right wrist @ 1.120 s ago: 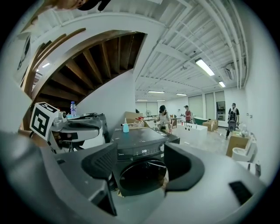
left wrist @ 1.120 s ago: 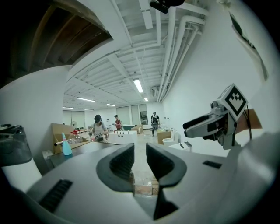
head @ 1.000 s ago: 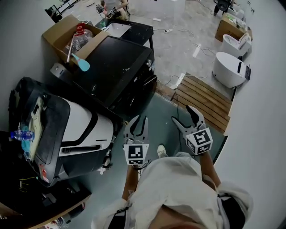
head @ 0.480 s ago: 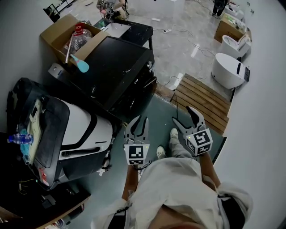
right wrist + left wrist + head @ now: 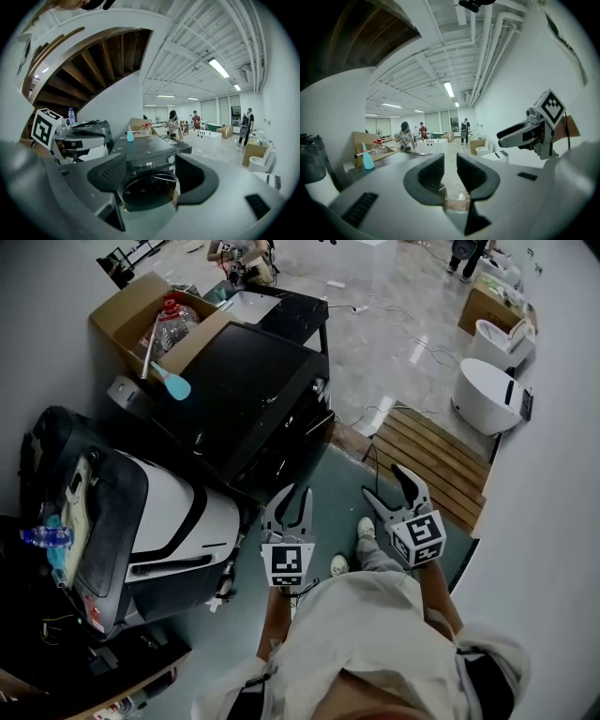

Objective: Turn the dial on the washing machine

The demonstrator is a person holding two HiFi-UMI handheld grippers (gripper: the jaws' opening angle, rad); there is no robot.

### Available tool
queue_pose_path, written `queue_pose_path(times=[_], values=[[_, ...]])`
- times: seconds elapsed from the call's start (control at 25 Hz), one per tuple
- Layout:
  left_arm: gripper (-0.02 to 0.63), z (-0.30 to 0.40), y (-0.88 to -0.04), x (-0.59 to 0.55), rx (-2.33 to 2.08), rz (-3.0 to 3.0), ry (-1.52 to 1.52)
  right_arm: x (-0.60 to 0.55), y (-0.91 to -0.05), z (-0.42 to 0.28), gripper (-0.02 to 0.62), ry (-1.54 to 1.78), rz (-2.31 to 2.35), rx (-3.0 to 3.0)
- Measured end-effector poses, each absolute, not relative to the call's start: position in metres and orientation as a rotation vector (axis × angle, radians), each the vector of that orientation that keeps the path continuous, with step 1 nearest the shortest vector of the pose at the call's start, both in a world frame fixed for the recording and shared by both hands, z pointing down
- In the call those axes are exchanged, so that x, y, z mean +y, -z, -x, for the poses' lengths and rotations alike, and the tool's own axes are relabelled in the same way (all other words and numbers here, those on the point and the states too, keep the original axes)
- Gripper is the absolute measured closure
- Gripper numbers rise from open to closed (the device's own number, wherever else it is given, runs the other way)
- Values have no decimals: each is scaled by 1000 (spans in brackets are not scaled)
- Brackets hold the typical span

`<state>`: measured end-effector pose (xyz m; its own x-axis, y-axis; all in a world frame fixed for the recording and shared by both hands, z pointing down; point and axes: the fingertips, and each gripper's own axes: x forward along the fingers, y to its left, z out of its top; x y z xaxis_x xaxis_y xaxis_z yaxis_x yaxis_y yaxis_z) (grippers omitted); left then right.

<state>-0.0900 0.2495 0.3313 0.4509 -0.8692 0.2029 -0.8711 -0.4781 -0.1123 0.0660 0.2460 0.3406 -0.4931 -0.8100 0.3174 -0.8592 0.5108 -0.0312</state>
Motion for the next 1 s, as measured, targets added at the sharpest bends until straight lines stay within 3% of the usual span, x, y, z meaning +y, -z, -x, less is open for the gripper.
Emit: queue_pose_path(times=[1.0], values=[[526, 25, -319, 153, -1823, -2514, -423, 119, -341, -130, 279, -282, -1191, -2614]])
